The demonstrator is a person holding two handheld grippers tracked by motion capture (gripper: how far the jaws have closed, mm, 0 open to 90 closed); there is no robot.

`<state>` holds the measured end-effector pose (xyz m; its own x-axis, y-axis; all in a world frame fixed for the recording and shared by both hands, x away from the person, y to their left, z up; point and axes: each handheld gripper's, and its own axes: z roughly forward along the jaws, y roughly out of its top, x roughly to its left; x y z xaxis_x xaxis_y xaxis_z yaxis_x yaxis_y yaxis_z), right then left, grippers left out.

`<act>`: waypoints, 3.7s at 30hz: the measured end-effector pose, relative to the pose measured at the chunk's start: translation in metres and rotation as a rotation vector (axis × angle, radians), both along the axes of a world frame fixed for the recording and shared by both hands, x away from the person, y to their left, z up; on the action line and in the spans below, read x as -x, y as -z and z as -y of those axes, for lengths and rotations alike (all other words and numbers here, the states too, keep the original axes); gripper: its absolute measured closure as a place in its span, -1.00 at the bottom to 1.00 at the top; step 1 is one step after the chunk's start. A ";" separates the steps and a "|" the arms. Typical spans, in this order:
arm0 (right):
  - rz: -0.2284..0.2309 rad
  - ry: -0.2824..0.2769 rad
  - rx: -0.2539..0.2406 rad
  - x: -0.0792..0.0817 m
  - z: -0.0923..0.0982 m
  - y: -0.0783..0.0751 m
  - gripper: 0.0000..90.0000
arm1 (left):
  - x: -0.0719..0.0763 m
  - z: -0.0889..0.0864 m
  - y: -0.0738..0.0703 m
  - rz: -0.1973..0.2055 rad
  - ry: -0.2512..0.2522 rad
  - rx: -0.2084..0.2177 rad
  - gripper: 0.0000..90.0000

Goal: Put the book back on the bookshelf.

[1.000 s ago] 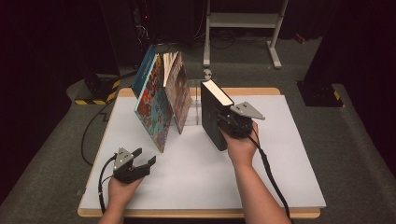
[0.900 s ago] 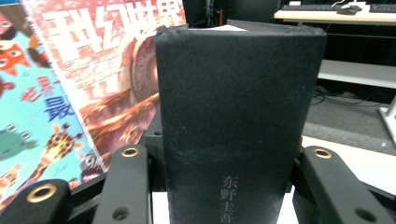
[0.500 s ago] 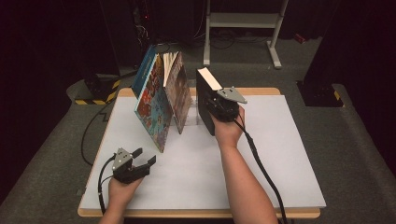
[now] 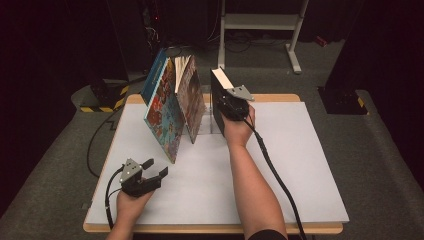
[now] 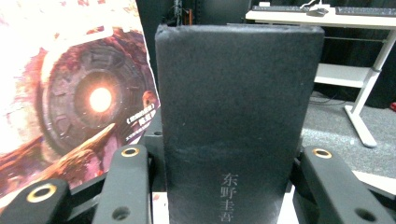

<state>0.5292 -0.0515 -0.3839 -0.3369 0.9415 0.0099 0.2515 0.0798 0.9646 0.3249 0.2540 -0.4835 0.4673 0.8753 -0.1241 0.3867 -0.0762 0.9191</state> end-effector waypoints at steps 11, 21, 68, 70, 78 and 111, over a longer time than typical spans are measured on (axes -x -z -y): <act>0.012 0.013 -0.007 -0.016 -0.005 0.005 0.19 | -0.001 0.002 0.002 -0.001 0.013 -0.007 -0.32; 0.025 0.018 -0.032 -0.003 -0.003 0.016 0.16 | 0.000 0.004 0.001 -0.002 0.014 -0.016 -0.31; -0.106 -0.129 -0.169 0.029 -0.002 0.012 0.14 | -0.003 0.005 0.003 -0.027 0.010 -0.051 -0.31; -0.106 -0.134 -0.173 0.029 -0.001 0.012 0.14 | -0.003 0.005 0.003 -0.029 0.010 -0.051 -0.31; -0.092 -0.183 -0.103 0.044 0.009 0.012 -0.13 | -0.004 0.003 0.004 -0.043 0.026 -0.024 -0.33; -0.231 -0.029 0.078 0.189 0.201 0.101 -0.53 | 0.001 -0.013 0.002 -0.048 -0.074 -0.124 -0.50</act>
<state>0.3403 -0.2526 -0.4851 -0.3609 0.9325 0.0173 0.4613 0.1624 0.8723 0.3234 0.2673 -0.4858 0.3974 0.9170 -0.0330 0.4385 -0.1582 0.8847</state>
